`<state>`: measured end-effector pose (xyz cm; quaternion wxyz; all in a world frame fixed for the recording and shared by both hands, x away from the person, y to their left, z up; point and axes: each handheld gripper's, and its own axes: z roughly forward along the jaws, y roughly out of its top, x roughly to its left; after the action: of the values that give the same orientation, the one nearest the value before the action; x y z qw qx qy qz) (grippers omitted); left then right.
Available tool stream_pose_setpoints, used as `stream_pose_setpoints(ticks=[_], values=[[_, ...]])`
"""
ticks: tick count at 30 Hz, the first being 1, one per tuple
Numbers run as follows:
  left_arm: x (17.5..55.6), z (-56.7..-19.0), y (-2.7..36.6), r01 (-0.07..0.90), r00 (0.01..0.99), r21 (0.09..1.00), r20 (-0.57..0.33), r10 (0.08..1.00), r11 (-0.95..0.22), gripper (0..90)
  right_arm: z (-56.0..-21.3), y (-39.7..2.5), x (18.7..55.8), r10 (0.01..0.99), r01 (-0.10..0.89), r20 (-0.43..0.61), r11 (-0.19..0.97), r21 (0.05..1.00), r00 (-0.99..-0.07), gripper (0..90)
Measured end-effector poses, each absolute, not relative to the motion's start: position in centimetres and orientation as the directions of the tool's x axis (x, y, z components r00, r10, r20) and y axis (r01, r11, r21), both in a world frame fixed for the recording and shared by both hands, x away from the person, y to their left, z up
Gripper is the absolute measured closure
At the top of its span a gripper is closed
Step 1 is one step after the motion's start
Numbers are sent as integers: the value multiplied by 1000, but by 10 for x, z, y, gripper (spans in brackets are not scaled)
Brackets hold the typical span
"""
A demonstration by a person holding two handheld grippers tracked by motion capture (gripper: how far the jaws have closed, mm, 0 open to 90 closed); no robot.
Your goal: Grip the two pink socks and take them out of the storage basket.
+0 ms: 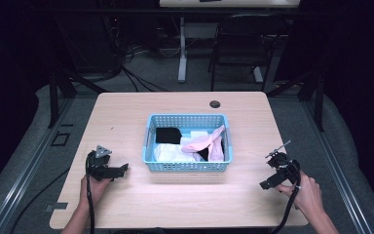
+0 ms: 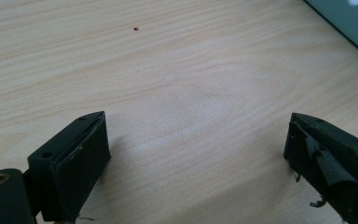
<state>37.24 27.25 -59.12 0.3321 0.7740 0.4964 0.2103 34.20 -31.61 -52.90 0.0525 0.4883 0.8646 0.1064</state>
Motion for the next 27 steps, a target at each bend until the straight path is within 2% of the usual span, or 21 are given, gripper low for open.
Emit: stream_pose_setpoints(ticks=[9, 16, 27], values=[[372, -592, 272, 626, 416, 726, -4, 909, -284, 65, -507, -303, 343, 849, 816, 16, 503, 284, -528, 0], [373, -592, 272, 626, 417, 726, -4, 909, -284, 64, -496, -294, 347, 826, 799, 8, 542, 261, -563, 0], [373, -592, 272, 626, 418, 725, -2, 908, -286, 65, -473, -278, 354, 808, 775, 12, 560, 292, -588, 0]])
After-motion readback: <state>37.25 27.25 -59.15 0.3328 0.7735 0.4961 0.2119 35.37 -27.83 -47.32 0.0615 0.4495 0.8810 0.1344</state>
